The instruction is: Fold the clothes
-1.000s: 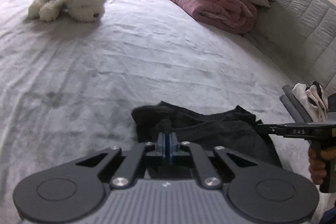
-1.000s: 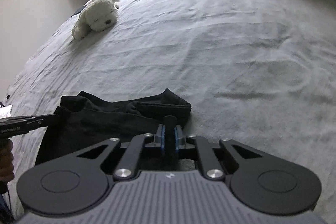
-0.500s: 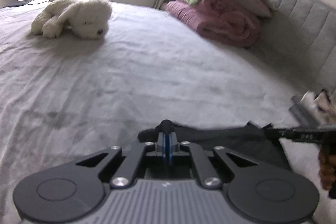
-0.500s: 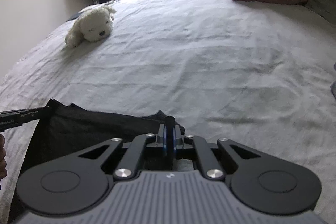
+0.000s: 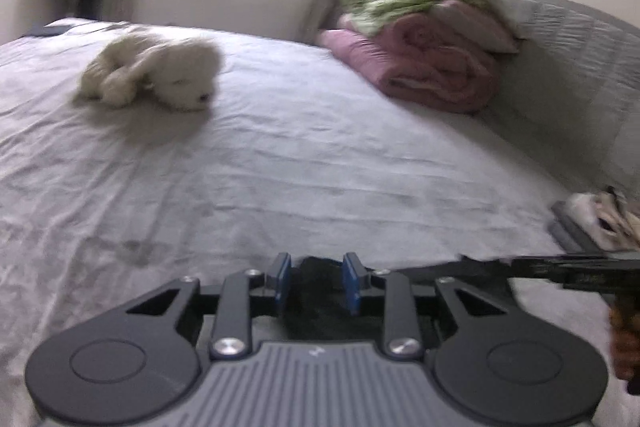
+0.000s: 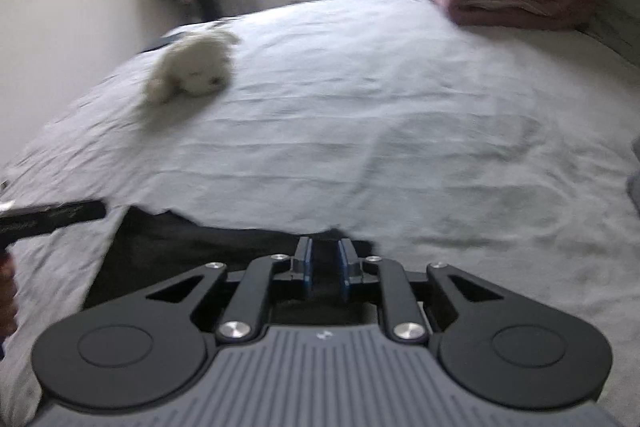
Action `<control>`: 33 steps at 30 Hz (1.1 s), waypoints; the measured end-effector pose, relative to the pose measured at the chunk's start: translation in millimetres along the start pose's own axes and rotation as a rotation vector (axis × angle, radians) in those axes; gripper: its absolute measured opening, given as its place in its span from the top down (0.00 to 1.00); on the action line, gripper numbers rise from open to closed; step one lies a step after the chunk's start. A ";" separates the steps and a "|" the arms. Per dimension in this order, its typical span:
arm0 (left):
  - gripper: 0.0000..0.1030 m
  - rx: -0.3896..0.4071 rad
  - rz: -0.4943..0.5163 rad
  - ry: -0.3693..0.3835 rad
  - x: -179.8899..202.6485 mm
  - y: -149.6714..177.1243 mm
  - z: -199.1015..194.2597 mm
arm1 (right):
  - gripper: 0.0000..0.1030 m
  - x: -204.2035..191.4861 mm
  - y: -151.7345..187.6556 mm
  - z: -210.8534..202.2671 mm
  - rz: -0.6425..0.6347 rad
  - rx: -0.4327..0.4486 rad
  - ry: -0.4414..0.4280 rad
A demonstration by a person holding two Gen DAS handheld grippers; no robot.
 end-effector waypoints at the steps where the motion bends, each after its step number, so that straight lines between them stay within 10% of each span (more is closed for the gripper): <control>1: 0.73 -0.009 0.024 0.033 11.5 6.1 -1.3 | 0.82 -9.3 3.6 1.0 -0.023 -0.012 -0.024; 7: 0.72 -0.098 0.174 0.106 54.7 51.3 7.6 | 0.82 -55.7 34.5 17.4 -0.128 -0.114 -0.138; 12: 0.73 -0.155 0.111 0.070 32.3 66.6 20.9 | 0.86 -53.9 44.8 23.1 -0.191 -0.130 -0.080; 26: 0.69 -0.156 0.287 0.197 90.6 104.6 -22.0 | 0.77 -93.0 88.8 -15.4 -0.285 -0.163 -0.181; 33: 0.69 -0.165 0.203 0.177 77.2 97.1 -25.1 | 0.76 -89.2 87.6 -23.3 -0.288 -0.156 -0.159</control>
Point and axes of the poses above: each gripper's, at about its wrist camera, not at the fingertips, and z roughly the way its jaws point, x to its right, y to its underside, the point moved 10 cm from there along z, roughly the way its jaws point, and after that the axes turned 1 degree about -x, right-handed, at the moved point
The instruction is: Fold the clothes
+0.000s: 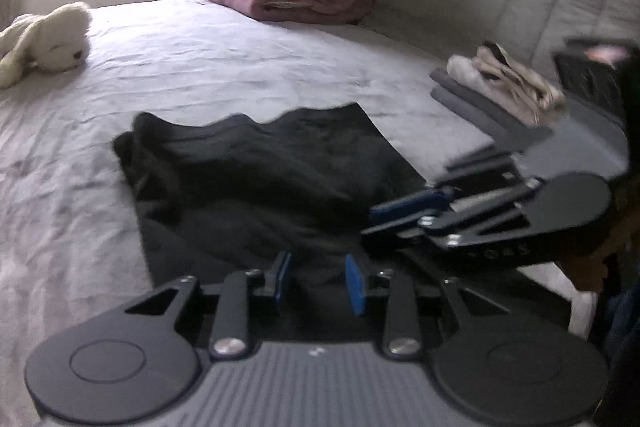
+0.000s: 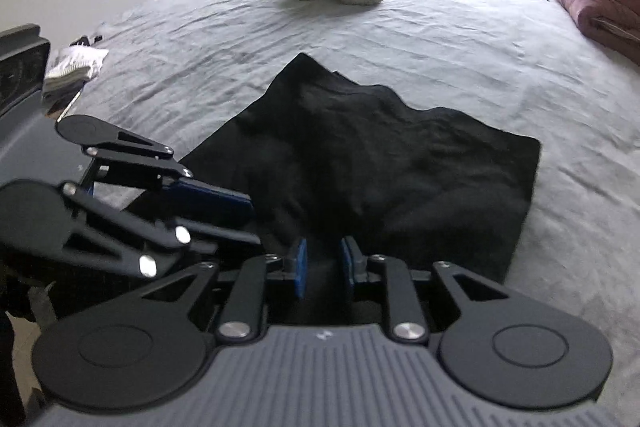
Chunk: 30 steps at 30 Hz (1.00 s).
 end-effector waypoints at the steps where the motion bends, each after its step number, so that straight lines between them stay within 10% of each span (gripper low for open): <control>1: 0.69 0.008 -0.003 -0.005 -2.1 -1.6 -3.7 | 0.76 0.5 1.0 -4.2 0.008 0.007 -0.006; 30: 0.69 -0.014 0.079 -0.109 2.2 18.0 -2.1 | 0.75 -26.4 25.5 -8.0 -0.043 0.020 -0.063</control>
Point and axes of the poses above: each gripper's, at about its wrist camera, not at the fingertips, and z roughly the way its jaws point, x to its right, y to its underside, the point moved 10 cm from there along z, roughly the way its jaws point, and after that the axes turned 1 degree about -x, right-handed, at the moved point
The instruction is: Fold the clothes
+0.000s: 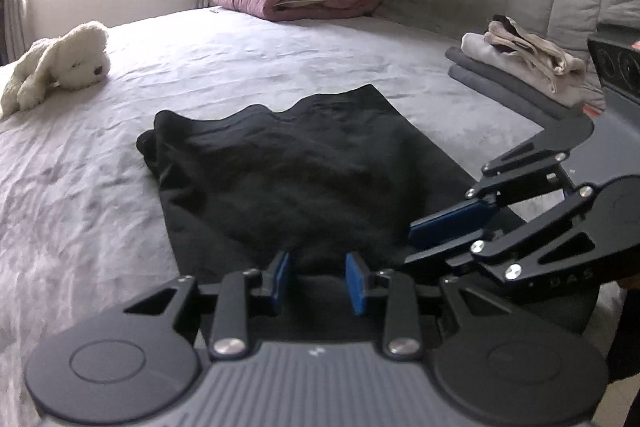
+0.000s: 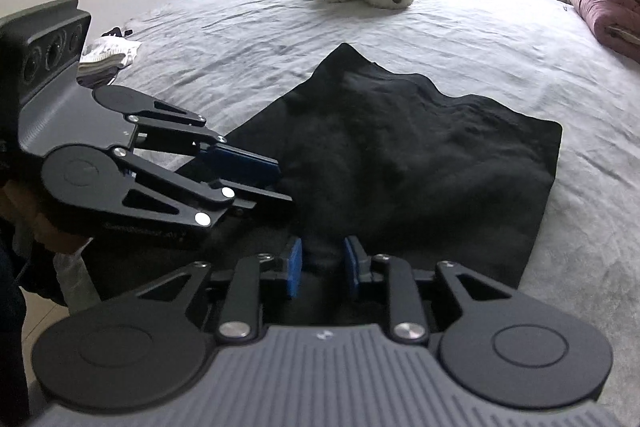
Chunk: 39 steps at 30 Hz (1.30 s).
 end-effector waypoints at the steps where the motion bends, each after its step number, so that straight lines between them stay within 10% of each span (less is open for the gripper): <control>1: 0.69 -0.001 -0.006 0.001 -1.8 0.2 -0.3 | 0.75 1.5 0.7 -1.5 0.003 0.001 -0.002; 39: 0.68 0.031 -0.018 -0.021 -44.5 18.9 -31.1 | 0.73 69.4 39.4 -44.3 0.151 0.016 0.039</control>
Point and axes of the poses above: each gripper's, at about its wrist camera, not at the fingertips, and z roughly the way its jaws point, x to its right, y to its underside, the point moved 10 cm from there along z, roughly the way its jaws point, and after that the axes turned 1 degree about -x, right-handed, at the moved point
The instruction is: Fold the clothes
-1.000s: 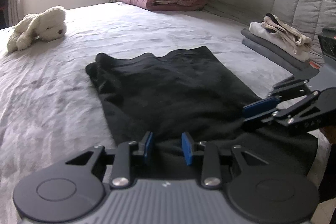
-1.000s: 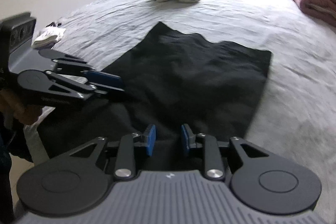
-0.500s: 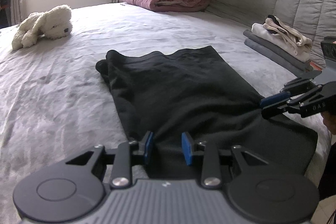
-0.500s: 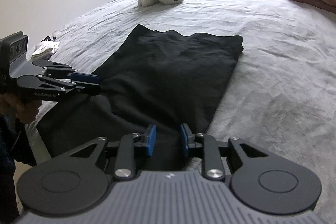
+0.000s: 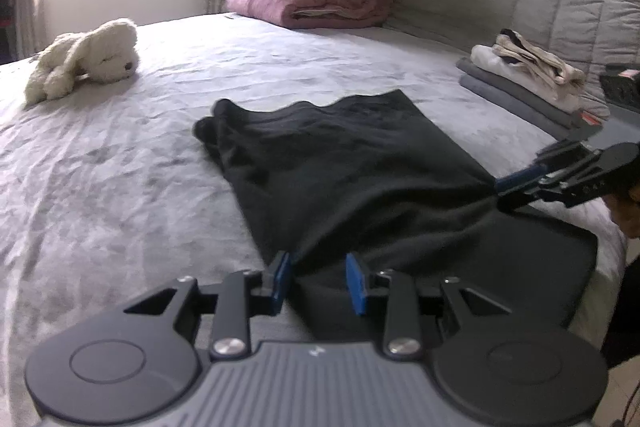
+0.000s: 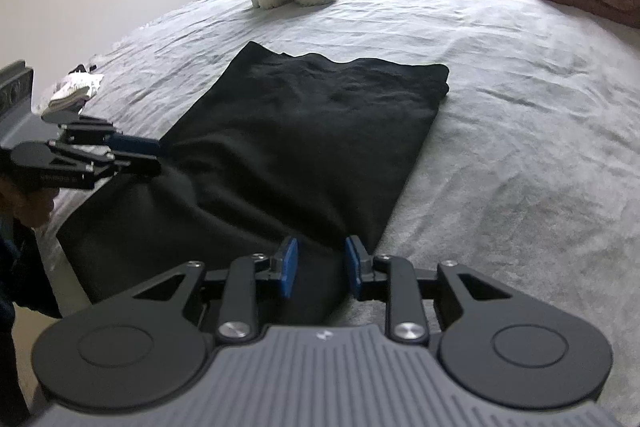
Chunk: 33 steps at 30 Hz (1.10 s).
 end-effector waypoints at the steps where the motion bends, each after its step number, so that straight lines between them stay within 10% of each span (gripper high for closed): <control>1: 0.68 -0.003 -0.011 -0.008 -3.7 0.1 0.6 | 0.73 0.7 -0.1 -0.3 0.004 -0.002 -0.001; 20: 0.69 0.059 0.052 0.031 23.4 -8.7 -20.7 | 0.70 -29.9 -0.4 -19.7 -0.108 -0.003 -0.049; 33: 0.69 -0.054 0.011 0.002 25.1 6.3 3.5 | 0.65 -36.3 52.5 -69.7 0.339 0.063 -0.115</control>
Point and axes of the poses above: each gripper's, at about its wrist camera, not at the fingertips, and z roughly the way its jaws point, x to its right, y to its underside, the point moved 10 cm from there along z, roughly the way its jaws point, and after that the axes turned 1 degree about -x, right-handed, at the moved point
